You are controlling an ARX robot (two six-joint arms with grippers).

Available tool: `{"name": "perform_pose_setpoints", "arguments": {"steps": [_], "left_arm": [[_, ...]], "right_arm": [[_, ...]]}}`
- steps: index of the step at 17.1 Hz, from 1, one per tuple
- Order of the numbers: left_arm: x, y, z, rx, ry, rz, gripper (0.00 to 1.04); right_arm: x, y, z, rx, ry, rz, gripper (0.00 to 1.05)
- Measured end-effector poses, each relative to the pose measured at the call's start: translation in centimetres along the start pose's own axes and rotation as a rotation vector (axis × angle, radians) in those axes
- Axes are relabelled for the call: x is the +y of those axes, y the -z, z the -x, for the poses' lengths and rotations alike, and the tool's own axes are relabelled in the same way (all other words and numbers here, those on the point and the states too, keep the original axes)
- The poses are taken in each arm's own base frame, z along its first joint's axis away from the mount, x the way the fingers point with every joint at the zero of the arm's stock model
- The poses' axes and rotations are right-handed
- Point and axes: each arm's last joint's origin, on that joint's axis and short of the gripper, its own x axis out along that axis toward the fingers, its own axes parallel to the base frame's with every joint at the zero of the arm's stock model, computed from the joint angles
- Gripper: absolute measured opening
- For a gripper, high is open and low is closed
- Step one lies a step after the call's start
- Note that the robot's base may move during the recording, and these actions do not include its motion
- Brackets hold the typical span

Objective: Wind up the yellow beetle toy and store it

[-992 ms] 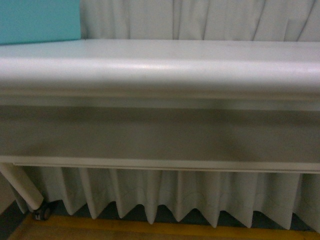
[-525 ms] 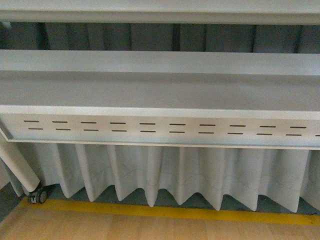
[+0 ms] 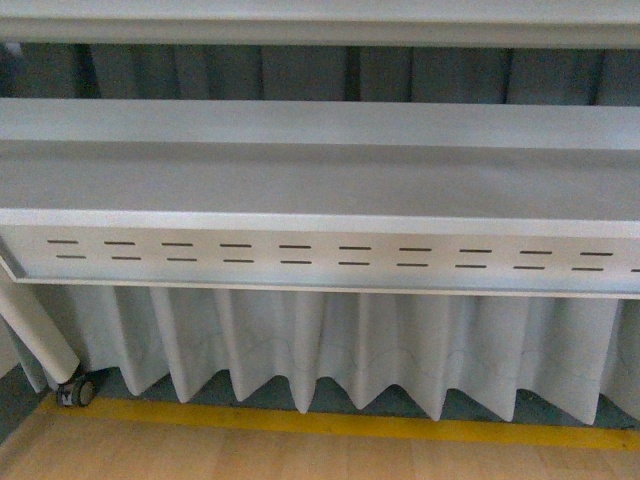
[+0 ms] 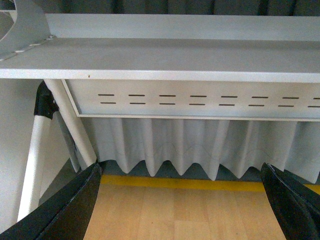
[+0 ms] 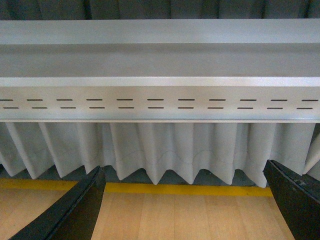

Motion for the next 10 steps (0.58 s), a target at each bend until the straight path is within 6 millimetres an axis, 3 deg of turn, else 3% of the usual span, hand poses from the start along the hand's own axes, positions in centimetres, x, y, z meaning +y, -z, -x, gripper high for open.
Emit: {"name": "perform_pose_setpoints", "arguments": {"steps": [10], "left_arm": [[0.00, 0.00, 0.00, 0.000, 0.000, 0.000, 0.98]], "right_arm": [[0.00, 0.00, 0.00, 0.000, 0.000, 0.000, 0.98]]}}
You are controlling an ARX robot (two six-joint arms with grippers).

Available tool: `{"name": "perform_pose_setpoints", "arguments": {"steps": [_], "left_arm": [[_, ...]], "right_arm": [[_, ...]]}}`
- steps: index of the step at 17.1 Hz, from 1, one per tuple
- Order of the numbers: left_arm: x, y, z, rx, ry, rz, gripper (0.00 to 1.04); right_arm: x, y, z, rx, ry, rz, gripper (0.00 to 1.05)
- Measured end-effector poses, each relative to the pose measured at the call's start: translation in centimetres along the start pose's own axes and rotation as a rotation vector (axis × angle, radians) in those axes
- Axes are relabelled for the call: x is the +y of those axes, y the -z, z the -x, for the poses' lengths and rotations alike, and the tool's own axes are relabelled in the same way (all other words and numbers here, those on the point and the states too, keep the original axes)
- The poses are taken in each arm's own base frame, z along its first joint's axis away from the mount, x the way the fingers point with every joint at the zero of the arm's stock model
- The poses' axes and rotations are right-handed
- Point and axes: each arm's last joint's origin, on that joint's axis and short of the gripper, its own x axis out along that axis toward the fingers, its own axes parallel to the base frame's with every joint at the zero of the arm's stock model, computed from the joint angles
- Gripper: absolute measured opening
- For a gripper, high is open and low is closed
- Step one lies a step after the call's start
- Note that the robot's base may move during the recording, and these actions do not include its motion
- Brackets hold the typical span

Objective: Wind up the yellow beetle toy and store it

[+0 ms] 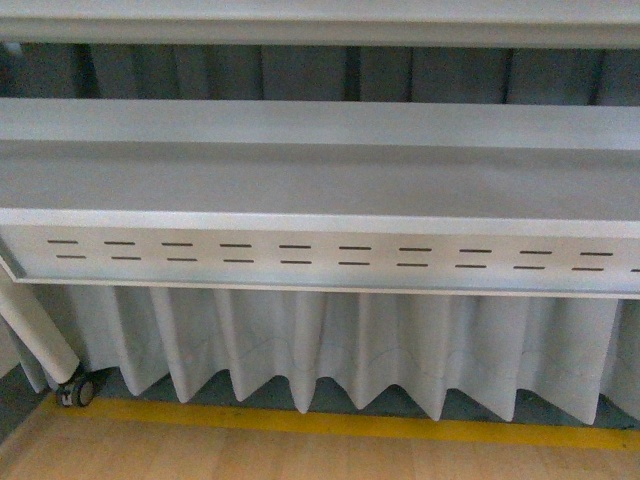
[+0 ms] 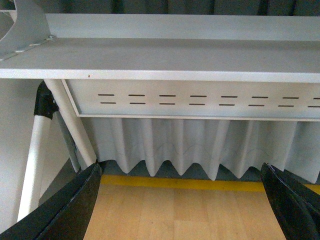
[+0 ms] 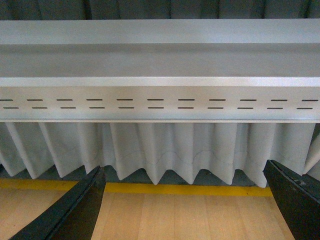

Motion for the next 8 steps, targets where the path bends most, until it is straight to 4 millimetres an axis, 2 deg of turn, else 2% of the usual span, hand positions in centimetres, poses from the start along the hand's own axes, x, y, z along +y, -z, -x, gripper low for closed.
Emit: {"name": "perform_pose_setpoints", "arguments": {"steps": [8], "left_arm": [[0.00, 0.00, 0.00, 0.000, 0.000, 0.000, 0.98]], "right_arm": [[0.00, 0.00, 0.00, 0.000, 0.000, 0.000, 0.98]]}}
